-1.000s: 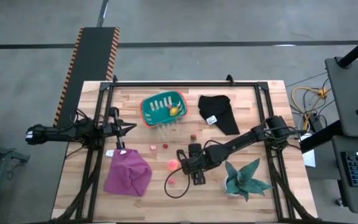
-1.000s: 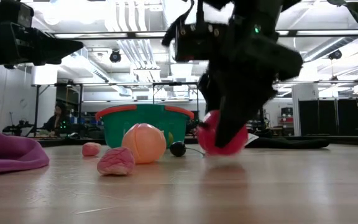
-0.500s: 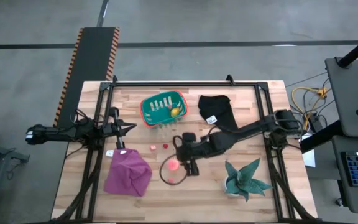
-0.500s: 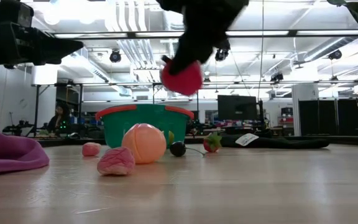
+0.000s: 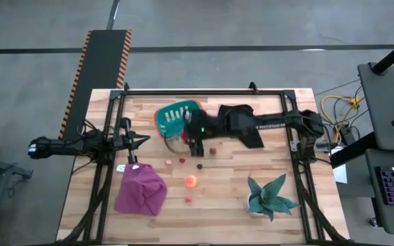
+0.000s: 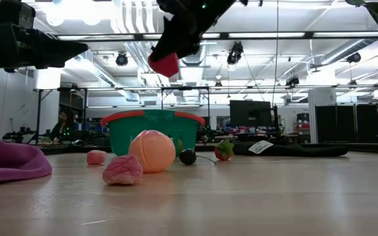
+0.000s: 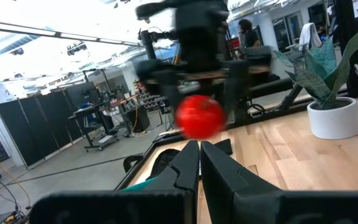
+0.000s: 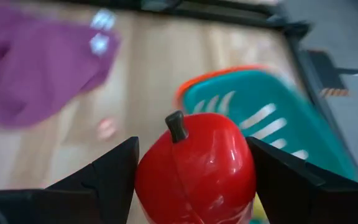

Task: Pick and placing Produce into tupperware
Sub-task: Put the red apple into the basket

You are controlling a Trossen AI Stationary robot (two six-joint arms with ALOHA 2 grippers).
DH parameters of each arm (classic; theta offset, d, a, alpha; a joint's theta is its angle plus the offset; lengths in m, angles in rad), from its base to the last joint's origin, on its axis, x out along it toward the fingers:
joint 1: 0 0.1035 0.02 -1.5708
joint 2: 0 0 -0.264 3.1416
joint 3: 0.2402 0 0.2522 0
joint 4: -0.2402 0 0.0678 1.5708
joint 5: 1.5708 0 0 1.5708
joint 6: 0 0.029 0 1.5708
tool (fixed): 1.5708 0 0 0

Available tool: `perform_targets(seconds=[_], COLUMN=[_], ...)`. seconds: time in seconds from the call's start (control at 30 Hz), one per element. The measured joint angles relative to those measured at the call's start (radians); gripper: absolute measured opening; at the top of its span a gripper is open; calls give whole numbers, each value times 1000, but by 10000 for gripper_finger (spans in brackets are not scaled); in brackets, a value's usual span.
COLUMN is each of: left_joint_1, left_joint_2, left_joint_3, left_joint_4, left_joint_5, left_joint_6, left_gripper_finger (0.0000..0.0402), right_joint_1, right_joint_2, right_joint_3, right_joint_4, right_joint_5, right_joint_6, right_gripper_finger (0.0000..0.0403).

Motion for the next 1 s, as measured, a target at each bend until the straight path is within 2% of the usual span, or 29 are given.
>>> perform_targets(seconds=[0.17, 0.37, 0.6, 0.73, 1.0], left_joint_1=[0, 0, 0, 0, 0], left_joint_2=[0, 0, 0, 0, 2], left_joint_3=[0, 0, 0, 0, 0], left_joint_4=[0, 0, 0, -1, -1], left_joint_5=[0, -4, -14, -14, -14], left_joint_6=[0, 1, 1, 1, 0], left_gripper_finger=[2, 2, 2, 2, 2], right_joint_1=[-105, -190, -232, -253, -277], right_joint_2=[9, 66, 174, 218, 328], right_joint_3=[1, 5, 60, 122, 271], right_joint_4=[150, 179, 173, 144, -52], right_joint_5=[-64, -76, -79, -78, -73], right_joint_6=[39, 77, 80, 79, 78], right_gripper_finger=[265, 265, 265, 265, 265])
